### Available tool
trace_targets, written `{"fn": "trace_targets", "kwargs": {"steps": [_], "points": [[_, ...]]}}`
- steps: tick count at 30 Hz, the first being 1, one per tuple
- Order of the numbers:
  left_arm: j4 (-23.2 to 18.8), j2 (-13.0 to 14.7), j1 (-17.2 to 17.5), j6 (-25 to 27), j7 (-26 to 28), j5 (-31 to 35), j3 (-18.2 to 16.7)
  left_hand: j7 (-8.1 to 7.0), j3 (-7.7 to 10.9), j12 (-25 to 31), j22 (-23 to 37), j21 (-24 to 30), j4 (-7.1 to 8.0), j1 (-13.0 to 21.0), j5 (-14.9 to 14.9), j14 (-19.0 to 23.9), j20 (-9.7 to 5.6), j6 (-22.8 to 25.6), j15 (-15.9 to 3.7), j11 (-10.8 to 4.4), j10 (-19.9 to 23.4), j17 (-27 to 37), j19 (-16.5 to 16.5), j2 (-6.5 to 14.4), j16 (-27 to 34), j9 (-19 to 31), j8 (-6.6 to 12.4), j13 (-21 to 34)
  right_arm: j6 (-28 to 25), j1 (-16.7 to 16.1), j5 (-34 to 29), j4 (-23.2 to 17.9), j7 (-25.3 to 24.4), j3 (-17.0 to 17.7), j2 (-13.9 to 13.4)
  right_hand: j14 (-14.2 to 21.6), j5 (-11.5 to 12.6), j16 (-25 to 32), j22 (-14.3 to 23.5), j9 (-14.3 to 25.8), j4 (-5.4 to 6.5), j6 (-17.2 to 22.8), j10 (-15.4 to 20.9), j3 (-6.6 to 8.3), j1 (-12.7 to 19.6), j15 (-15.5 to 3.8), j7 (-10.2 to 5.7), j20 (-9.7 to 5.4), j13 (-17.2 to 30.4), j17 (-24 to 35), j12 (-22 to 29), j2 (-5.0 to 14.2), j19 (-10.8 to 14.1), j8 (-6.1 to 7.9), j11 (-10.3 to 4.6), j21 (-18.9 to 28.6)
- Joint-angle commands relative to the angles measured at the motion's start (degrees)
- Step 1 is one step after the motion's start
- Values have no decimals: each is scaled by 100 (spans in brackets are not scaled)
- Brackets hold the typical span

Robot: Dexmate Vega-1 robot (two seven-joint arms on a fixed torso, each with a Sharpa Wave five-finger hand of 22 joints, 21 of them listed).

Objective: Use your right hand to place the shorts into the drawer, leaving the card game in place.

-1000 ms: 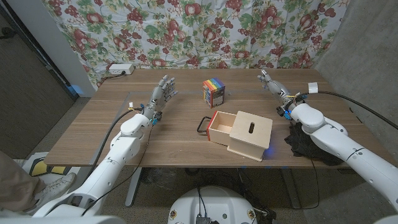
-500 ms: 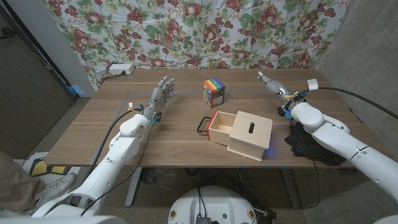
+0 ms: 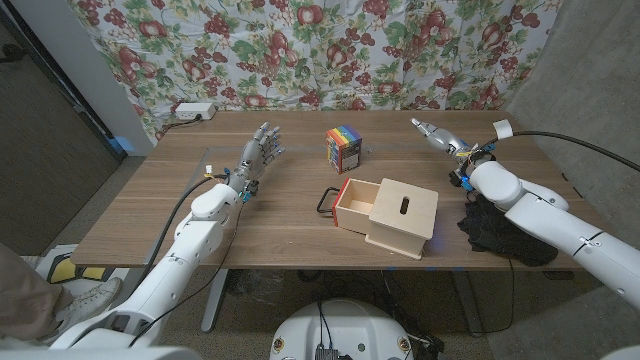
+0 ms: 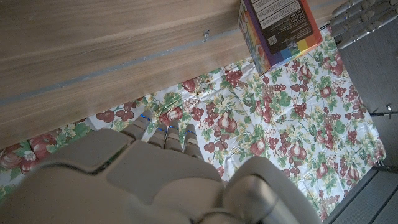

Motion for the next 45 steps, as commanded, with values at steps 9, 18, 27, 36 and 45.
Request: {"fn": "trace_targets", "kwargs": {"steps": [9,18,27,36,45], "points": [[55,-18,-52,25,-71,-3,34,-11,15,-8,18,4,-32,54,-18,-43,-32,-35,-105,8,-33,23,-12,-5,-4,11,-14,22,-665,-23,-600,-443,-10,-35,-242,-134,38,22,14,31,-35,-50,-114,-15,101,40,-54,180,33,12,11,0,-78,-4,-6,7],[190,-52,-130,6,-134,5,47,-11,15,-6,18,4,-32,55,-19,-45,-37,-32,-106,5,-30,23,-13,-3,-2,11,-13,22,-895,1,-808,-575,20,-70,-290,-146,48,33,14,32,-41,-73,-148,-11,112,35,-62,179,34,13,12,0,-85,-6,-29,18],[144,-29,-111,87,-176,-19,24,-11,14,-7,17,1,-33,57,-22,-48,-29,-25,-103,5,-33,22,-26,-1,0,11,-9,22,-1063,36,-1093,-687,56,-138,-344,-67,69,75,12,33,-61,-22,-81,9,153,-11,-99,207,34,11,58,12,-23,24,-87,55],[152,-38,-100,41,-191,-18,1,-10,11,-9,17,-2,-33,57,-26,-69,-21,-15,-97,16,-43,23,-38,-1,-5,11,-5,22,-1241,31,-1260,-800,92,-153,-370,-74,81,73,12,33,-71,-33,-109,21,175,-10,-92,187,34,11,54,22,-44,22,-76,51],[172,-47,-86,-5,-205,-21,-13,-10,9,-8,18,-2,-34,57,-31,-83,-15,-3,-90,19,-45,23,-43,0,-6,11,-1,22,-1417,45,-1443,-916,173,-185,-432,-78,91,74,11,34,-78,-28,-114,31,192,-16,-100,175,33,11,60,30,-36,25,-80,58]]}}
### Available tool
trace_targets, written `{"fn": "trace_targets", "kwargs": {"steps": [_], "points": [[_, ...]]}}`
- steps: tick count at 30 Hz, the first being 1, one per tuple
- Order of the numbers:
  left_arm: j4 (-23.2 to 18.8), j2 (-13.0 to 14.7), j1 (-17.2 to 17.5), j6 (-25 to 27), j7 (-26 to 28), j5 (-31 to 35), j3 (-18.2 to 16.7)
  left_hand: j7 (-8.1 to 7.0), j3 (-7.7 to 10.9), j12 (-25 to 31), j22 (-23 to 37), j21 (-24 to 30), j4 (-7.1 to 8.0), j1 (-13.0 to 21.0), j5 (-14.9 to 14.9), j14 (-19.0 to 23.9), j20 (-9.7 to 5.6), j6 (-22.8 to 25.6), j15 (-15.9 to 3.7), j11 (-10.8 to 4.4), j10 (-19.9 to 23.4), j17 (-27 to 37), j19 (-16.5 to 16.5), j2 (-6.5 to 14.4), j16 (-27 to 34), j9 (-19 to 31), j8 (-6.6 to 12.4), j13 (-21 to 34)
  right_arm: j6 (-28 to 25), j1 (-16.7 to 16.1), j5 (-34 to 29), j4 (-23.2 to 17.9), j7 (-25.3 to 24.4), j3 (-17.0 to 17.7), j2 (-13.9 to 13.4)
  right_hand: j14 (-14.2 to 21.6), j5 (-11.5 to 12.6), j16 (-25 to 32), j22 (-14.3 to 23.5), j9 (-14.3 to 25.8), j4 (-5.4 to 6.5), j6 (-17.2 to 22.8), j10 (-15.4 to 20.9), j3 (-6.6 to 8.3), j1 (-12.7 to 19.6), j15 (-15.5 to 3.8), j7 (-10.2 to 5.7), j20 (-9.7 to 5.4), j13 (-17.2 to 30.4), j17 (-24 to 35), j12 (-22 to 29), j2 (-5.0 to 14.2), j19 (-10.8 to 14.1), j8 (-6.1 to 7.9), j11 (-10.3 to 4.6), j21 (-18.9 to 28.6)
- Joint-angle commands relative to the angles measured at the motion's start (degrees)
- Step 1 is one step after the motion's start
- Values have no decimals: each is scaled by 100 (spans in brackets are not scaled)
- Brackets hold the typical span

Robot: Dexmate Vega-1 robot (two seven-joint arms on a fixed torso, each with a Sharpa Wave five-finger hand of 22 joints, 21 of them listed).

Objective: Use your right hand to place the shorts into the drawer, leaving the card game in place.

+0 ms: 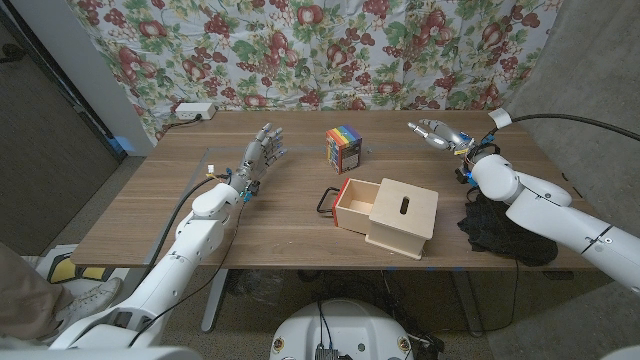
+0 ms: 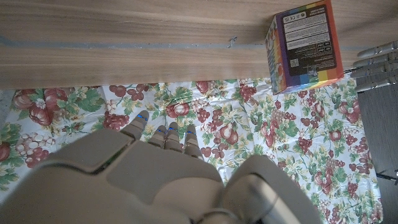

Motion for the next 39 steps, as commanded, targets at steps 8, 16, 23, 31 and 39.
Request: {"fn": "trace_targets", "kwargs": {"steps": [8,16,23,31,39], "points": [[-85,1,83,-34,99,45,-24,-10,8,-6,18,-1,-34,58,-33,-18,13,-2,-109,-16,-9,23,-10,3,-3,11,0,22,-413,53,-456,-239,188,-95,-121,-30,38,25,10,34,-62,4,-38,1,100,-25,-30,-22,33,10,29,14,22,28,-14,30],[-172,7,135,-11,171,45,-16,-9,20,12,17,6,-38,75,-36,3,1,31,-114,-22,33,21,2,22,8,11,12,22,-579,31,-634,-360,265,-102,-212,-37,53,24,9,34,-89,-22,-55,16,147,-26,-37,-45,32,8,29,11,-4,24,-26,24],[-183,4,140,-12,182,41,4,-9,45,11,16,6,-54,118,-38,7,-12,62,-112,-27,32,19,2,51,10,11,24,22,-695,-28,-752,-446,312,-86,-290,-43,65,23,9,34,-108,-39,-63,26,180,-29,-45,-65,32,7,30,10,-14,21,-30,23],[-196,3,138,-21,189,50,34,-10,65,11,15,5,-67,153,-41,7,-10,78,-112,-24,34,17,0,74,9,11,29,22,-875,-99,-866,-558,397,-73,-395,-50,82,22,8,34,-132,-64,-79,42,224,-32,-55,-78,32,6,29,13,-19,17,-46,25],[-317,28,227,31,249,42,37,-12,93,8,14,7,-85,200,-47,40,-6,88,-109,-16,28,15,2,104,23,11,30,22,-917,-196,-853,-629,505,-14,-518,-59,98,21,8,35,-152,-91,-109,54,260,-33,-55,-85,32,5,24,14,-26,12,-49,26]]}}
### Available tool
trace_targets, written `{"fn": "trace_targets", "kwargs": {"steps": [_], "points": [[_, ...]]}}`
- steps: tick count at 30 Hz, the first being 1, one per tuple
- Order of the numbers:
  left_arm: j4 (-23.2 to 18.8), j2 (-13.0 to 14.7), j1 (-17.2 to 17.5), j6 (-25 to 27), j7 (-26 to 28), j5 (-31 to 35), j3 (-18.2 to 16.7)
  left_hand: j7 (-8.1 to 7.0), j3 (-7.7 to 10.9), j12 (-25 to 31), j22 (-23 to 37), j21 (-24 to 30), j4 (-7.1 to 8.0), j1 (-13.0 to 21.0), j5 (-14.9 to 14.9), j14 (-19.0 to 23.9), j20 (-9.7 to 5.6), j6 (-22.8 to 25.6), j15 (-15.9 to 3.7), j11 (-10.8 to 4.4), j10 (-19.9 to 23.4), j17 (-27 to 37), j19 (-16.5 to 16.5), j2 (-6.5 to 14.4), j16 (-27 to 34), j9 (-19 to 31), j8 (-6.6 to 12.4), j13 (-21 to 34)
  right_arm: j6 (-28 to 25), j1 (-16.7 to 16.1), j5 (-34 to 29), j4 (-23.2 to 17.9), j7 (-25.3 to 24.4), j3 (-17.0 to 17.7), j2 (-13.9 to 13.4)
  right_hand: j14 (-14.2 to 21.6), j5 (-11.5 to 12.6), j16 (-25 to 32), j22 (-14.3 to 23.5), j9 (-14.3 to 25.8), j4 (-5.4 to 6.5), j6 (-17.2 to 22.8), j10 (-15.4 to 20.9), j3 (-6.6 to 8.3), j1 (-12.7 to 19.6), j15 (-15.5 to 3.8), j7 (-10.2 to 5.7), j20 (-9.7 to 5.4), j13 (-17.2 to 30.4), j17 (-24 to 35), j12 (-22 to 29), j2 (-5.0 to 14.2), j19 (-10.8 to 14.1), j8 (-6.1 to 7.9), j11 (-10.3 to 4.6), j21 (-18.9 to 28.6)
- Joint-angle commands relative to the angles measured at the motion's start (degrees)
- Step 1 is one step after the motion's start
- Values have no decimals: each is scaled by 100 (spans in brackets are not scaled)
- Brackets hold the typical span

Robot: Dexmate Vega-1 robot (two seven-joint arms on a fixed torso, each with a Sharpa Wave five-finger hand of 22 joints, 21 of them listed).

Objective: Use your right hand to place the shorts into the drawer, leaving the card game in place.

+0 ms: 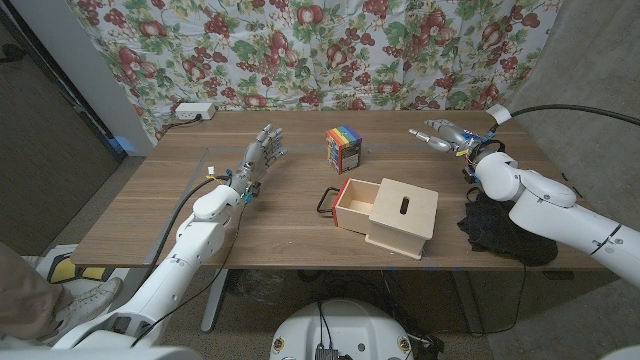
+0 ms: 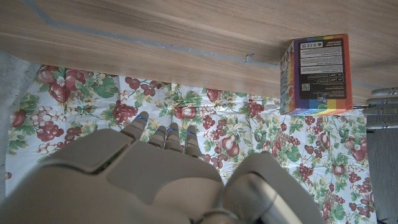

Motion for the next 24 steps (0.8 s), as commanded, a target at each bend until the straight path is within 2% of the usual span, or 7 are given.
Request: {"fn": "trace_targets", "kwargs": {"steps": [1,11,22,24], "points": [[-124,21,89,41,62,-5,18,-13,40,8,14,6,-31,101,-11,67,-4,26,-109,-14,28,16,-1,2,33,11,30,22,-159,-126,-81,-136,149,64,-178,-29,62,21,8,6,-37,-41,-66,-1,77,-6,-4,-11,32,19,22,8,5,13,-3,27],[-90,-4,87,-4,90,4,53,-13,64,11,14,11,-48,145,-24,122,9,26,-123,-18,34,16,11,26,45,10,25,22,-134,-196,-79,-170,239,116,-303,-60,83,15,8,7,-55,-57,-110,5,106,8,-16,-12,31,19,15,2,-15,13,-10,25],[156,-48,-74,-29,-20,10,108,-12,75,9,13,9,-57,168,-32,61,9,28,-106,-14,31,17,6,34,19,10,23,22,-223,-166,-187,-172,388,77,-391,-115,105,2,9,8,-72,-77,-177,7,130,8,-15,-15,31,20,1,-10,-39,10,-23,22],[207,-74,-100,-53,-18,11,105,-12,77,7,13,9,-58,172,-34,54,10,28,-106,-15,27,17,5,35,15,9,23,22,-280,-164,-248,-195,412,52,-406,-144,120,-2,9,8,-85,-87,-283,8,149,11,-18,-19,32,20,-32,-20,-68,11,5,16]]}}
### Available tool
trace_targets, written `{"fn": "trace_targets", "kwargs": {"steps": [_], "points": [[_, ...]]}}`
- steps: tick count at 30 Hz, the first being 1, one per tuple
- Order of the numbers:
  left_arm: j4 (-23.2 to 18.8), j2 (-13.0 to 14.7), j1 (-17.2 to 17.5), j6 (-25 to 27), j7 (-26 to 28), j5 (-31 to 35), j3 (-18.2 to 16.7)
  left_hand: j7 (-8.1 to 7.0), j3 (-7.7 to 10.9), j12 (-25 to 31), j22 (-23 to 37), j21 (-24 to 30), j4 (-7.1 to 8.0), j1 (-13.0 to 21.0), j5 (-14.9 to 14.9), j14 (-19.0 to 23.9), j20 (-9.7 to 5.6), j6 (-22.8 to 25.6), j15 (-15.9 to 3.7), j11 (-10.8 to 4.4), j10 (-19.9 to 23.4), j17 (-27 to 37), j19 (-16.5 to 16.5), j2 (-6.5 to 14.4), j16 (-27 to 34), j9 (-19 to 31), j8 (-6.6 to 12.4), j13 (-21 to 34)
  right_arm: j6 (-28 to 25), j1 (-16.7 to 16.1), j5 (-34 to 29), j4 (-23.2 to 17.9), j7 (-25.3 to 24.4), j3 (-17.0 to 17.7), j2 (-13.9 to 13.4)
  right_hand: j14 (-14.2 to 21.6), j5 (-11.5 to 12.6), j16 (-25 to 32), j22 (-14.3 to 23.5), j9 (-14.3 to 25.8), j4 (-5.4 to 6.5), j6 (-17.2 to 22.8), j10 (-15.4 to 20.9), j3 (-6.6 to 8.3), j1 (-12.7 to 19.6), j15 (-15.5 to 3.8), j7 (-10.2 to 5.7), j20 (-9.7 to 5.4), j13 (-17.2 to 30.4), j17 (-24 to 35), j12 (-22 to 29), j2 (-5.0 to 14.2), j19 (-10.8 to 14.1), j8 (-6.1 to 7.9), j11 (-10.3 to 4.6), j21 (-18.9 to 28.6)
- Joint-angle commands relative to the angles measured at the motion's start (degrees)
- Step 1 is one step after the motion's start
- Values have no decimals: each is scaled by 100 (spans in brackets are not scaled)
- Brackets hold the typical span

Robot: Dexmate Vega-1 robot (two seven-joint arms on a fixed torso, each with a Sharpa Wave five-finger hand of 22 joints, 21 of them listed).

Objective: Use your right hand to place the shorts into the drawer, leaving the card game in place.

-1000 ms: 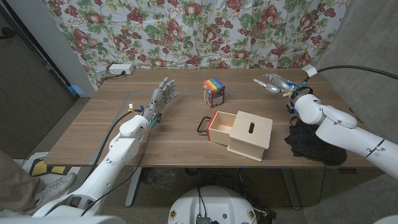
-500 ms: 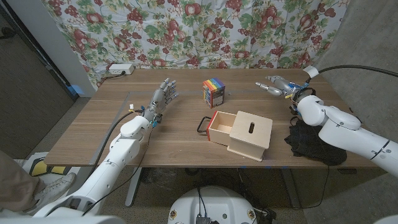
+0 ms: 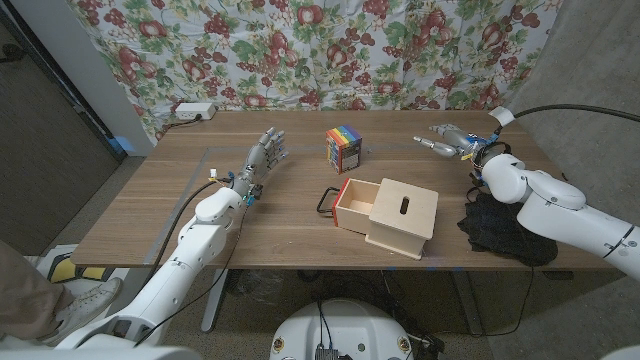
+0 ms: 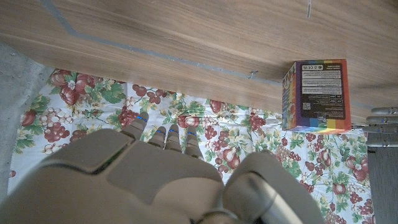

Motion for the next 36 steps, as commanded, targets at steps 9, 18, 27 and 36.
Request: {"fn": "trace_targets", "kwargs": {"steps": [9,18,27,36], "points": [[315,-111,-164,-119,-63,27,32,-7,49,-9,13,11,-30,91,-22,-32,-5,-71,-102,-21,-16,18,7,12,-22,7,-19,22,-289,-176,-235,-186,181,-13,-201,-91,65,8,9,9,-77,-57,-178,-13,110,31,-18,0,32,20,-32,-32,-57,11,42,19],[283,-107,-115,-108,-37,30,9,-8,55,-9,13,13,-35,106,-30,-35,-14,-136,-107,-38,-18,19,12,14,-23,7,-43,23,-467,-444,-147,-351,46,146,-299,-109,82,9,9,10,-89,-61,-196,-25,117,31,-19,1,32,20,-25,-62,-33,13,43,33],[308,-120,-119,-74,-70,15,9,-11,59,-11,13,10,-39,118,-36,-39,-11,-179,-110,-38,-27,20,6,15,-23,7,-54,23,-548,-625,-102,-481,-11,254,-465,-54,99,38,9,10,-90,-37,-166,-65,90,-30,-33,3,32,24,2,-122,54,24,12,68],[245,-102,-93,-69,-46,42,7,-13,63,-9,14,9,-41,127,-42,-48,-13,-201,-113,-35,-26,20,1,16,-25,8,-57,23,-431,-774,-11,-497,-28,359,-657,2,120,59,9,11,-84,-19,-113,-95,61,-93,-45,4,32,27,35,-157,143,31,-48,96]]}}
